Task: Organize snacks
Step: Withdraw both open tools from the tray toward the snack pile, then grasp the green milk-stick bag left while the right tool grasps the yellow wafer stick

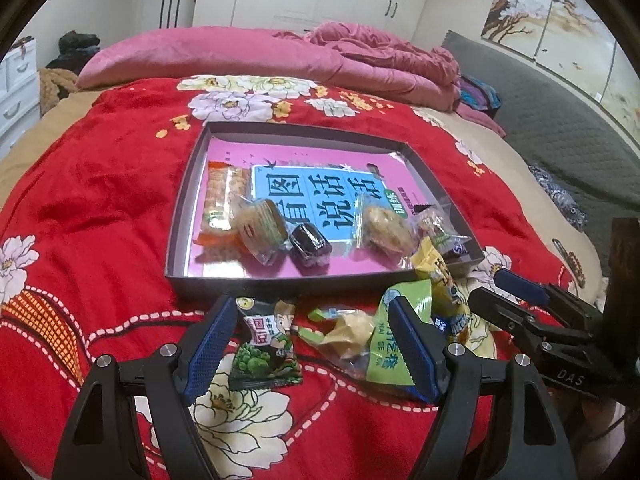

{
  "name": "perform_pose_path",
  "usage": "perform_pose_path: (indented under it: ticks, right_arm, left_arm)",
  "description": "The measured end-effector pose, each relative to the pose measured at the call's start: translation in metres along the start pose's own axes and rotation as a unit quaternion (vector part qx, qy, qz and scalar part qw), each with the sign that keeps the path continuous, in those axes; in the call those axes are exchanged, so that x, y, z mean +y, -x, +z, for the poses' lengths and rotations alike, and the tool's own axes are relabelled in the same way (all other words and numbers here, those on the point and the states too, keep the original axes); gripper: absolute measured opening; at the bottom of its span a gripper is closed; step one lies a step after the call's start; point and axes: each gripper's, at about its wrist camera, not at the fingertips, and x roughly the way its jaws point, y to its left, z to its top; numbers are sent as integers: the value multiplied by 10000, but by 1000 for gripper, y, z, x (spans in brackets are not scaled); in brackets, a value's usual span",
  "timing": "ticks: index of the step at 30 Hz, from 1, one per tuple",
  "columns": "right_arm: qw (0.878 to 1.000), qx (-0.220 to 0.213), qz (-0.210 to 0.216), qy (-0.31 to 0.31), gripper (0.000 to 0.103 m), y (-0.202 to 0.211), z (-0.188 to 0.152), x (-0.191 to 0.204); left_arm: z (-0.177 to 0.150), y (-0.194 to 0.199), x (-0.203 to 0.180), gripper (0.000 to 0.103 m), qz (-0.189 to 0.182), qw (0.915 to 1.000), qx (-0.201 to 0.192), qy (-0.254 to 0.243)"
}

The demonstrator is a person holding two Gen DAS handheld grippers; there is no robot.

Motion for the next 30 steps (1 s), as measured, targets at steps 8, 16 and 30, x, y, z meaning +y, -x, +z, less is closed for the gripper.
perform_pose_path:
  ticks: [8, 16, 30]
  right_arm:
    - [9999, 167, 6, 1, 68, -2, -6, -1]
    - [9992, 394, 100, -21, 68, -9, -13, -2]
    - [9978, 642, 137, 36, 47, -32, -15, 1]
  left_arm:
    - [-4, -8, -4, 79, -52, 9997, 217, -55]
    - [-8, -15, -8, 79, -136, 9990, 404, -95]
    - [-13, -27, -19, 79, -220, 9973, 633, -308]
